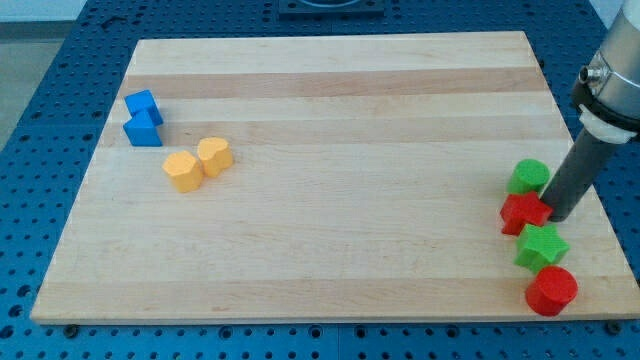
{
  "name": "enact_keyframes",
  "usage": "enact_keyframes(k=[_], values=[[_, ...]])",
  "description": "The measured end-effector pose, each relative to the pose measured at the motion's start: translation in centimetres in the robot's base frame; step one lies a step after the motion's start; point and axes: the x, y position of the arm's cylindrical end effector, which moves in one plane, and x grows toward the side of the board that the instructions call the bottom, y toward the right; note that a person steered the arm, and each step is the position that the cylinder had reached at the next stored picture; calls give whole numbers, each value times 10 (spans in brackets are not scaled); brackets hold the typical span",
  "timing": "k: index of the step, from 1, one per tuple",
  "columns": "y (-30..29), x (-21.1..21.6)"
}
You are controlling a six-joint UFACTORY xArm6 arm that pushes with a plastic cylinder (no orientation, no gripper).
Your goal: Slide green circle a bit down
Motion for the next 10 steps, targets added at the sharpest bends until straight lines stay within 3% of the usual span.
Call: enact_keyframes(k=[2,4,5,6,7,10], values=[[-70,0],[-85,-1],[-84,-50],[-83,-58],[-47,-71],[7,-65]])
